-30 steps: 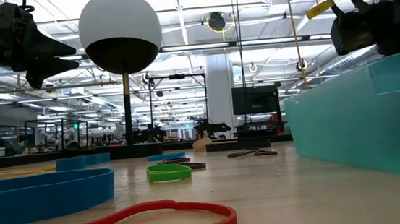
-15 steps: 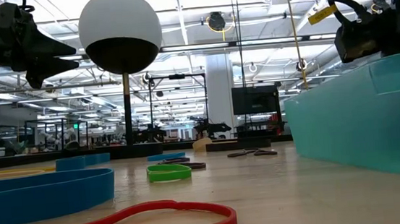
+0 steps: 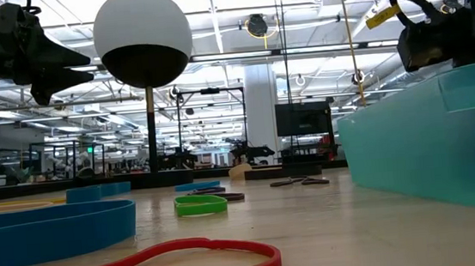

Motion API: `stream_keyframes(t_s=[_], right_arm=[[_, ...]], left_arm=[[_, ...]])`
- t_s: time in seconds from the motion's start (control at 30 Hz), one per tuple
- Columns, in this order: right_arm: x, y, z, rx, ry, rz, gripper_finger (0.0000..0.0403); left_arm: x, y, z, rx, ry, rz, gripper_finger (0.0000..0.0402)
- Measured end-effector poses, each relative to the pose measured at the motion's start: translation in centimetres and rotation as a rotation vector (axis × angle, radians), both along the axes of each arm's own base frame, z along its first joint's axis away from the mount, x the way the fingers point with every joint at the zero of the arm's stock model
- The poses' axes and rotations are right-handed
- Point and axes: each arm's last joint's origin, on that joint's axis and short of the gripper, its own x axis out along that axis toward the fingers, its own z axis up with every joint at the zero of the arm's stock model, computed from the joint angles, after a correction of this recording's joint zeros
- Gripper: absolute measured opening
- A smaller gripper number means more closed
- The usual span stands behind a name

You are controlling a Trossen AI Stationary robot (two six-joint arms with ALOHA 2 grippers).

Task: Pick and place rubber bands into bin
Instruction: Put the top black rubber band into the green bin, then put the black rubber band into the green bin

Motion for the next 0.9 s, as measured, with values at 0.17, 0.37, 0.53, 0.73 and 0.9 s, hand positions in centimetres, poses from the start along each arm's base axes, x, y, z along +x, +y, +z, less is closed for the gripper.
stream_keyframes(t_s=[0.17,0.37,0.53,0.73,0.9], right_arm=[[-0.3,-0.2,1.2,0.026,-0.052,0.0,0.0166],[-1.0,-0.6,3.1,0.039,-0.155,-0.004,0.0175],[-1.3,-1.4,5.3,-0.019,-0.34,0.002,0.0172],[-0.6,-2.2,8.9,0.007,-0.675,0.033,0.017],[0.0,-2.3,11.8,-0.089,-0.987,0.203,0.0169]], left_arm=[[0.0,0.0,0.0,0.0,0.0,0.0,0.0212],[0.0,0.0,0.0,0.0,-0.001,0.0,0.0212],[0.0,0.0,0.0,-0.001,0.0,0.0,0.0212],[0.0,0.0,0.0,-0.001,-0.001,0.0,0.0212],[0.0,0.0,0.0,-0.001,-0.001,0.0,0.0212]])
